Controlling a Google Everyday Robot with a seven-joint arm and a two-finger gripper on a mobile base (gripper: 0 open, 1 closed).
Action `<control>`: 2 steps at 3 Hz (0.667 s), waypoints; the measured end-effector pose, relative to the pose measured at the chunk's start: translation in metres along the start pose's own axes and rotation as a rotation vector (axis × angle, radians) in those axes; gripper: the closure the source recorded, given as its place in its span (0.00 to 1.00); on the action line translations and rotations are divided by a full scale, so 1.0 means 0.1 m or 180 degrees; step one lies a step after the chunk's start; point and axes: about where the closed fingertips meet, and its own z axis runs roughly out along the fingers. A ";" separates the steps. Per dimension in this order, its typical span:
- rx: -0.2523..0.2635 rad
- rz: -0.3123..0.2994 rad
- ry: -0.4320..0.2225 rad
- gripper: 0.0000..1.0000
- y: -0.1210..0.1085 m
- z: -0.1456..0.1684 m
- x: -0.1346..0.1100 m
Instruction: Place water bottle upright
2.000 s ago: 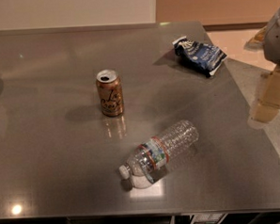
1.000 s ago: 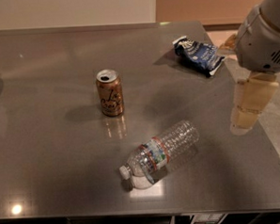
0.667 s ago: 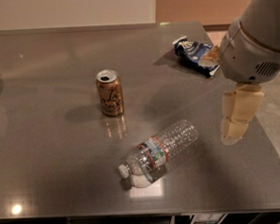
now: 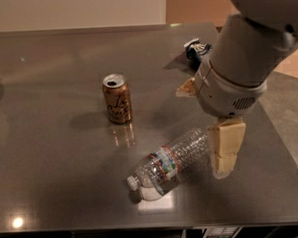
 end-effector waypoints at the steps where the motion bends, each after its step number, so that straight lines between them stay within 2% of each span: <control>1: -0.0127 -0.0255 -0.0027 0.00 0.04 0.22 -0.20; 2: -0.0185 -0.0450 -0.0074 0.00 0.08 0.37 -0.36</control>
Offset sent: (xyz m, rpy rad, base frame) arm -0.0196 0.0625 -0.0532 -0.0015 0.0565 0.2396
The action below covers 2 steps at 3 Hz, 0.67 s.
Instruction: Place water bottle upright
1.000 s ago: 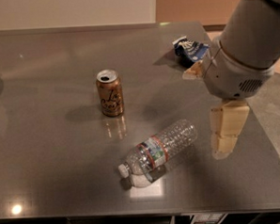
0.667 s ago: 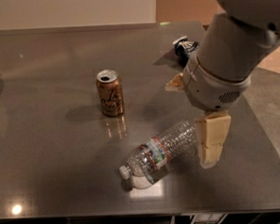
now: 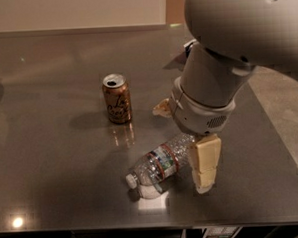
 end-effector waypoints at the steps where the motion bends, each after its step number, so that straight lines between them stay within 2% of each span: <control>1: -0.0062 -0.0154 0.0033 0.00 0.01 0.16 -0.11; 2: -0.0142 -0.0267 0.0120 0.00 0.06 0.32 -0.19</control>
Offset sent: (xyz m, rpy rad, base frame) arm -0.0175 0.0297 -0.0527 -0.1023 0.0330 0.1276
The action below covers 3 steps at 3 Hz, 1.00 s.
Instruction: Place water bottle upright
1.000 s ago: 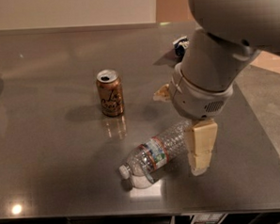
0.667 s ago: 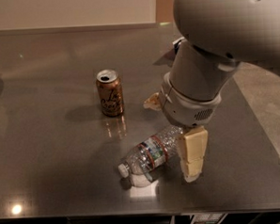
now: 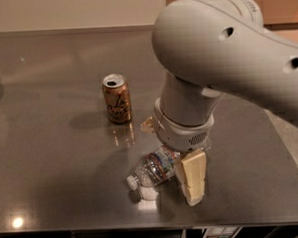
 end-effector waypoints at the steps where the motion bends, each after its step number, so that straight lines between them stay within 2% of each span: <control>1: -0.0035 -0.0053 0.0038 0.00 0.00 0.08 -0.03; 2: -0.0061 -0.0080 0.0080 0.16 -0.01 0.15 -0.01; 3: -0.0074 -0.0081 0.0094 0.40 -0.03 0.17 0.03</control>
Offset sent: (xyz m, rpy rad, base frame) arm 0.0051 0.0013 -0.0242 -0.0523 0.0106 0.0330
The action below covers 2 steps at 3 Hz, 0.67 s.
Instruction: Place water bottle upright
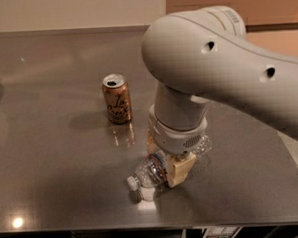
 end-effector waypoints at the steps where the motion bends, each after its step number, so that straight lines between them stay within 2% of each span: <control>1: -0.0021 0.0015 -0.0038 0.64 -0.01 -0.02 0.01; 2: -0.0034 0.0127 -0.0285 0.87 -0.05 -0.17 0.00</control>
Offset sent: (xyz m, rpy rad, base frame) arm 0.0104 0.0008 0.0434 0.1918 0.1415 -0.0846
